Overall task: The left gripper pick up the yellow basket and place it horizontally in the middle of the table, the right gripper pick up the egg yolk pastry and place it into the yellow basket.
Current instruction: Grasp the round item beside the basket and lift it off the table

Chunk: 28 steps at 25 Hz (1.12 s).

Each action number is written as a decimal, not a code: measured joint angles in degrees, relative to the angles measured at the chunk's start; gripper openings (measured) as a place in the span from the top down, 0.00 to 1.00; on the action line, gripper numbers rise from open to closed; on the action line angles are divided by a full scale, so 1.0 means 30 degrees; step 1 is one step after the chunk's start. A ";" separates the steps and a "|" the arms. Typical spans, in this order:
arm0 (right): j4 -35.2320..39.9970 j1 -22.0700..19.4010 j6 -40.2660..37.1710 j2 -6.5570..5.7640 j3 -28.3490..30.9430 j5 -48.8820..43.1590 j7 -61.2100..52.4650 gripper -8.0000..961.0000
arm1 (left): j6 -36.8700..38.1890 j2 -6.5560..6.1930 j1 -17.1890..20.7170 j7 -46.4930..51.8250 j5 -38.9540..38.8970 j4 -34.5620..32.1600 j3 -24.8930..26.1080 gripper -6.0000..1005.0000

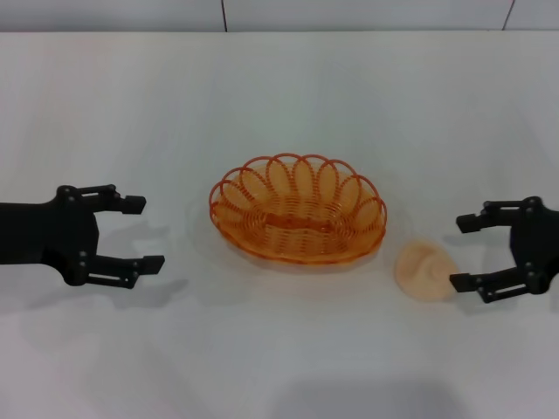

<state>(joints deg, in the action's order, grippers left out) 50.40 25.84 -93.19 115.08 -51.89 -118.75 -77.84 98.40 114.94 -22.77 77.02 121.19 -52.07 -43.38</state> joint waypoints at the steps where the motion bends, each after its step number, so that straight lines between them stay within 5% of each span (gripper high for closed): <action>1: -0.0061 0.0079 0.0342 0.0007 -0.0389 -0.0002 -0.0171 0.28 | 0.0048 0.0044 0.0041 -0.0125 -0.0002 -0.0009 0.0278 0.11; 6: -0.0200 0.0296 0.1640 0.0029 -0.2167 -0.0019 -0.0930 0.28 | 0.0350 0.0097 0.0083 -0.0130 -0.0132 -0.0019 0.0587 0.11; 19: -0.0260 0.0205 0.1618 0.0082 -0.2779 0.0176 -0.0902 0.29 | 0.1231 0.0276 -0.0018 -0.0064 -0.0271 -0.0137 0.0605 0.12; 28: -0.0300 0.0237 0.1806 0.0141 -0.3225 0.0615 -0.0879 0.67 | 0.1218 0.0336 -0.0129 0.0118 -0.0301 -0.0142 0.0604 0.12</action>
<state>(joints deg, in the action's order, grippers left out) 49.50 26.55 -87.78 115.51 -61.56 -116.90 -80.48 102.06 115.95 -23.16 77.38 120.29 -52.49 -41.57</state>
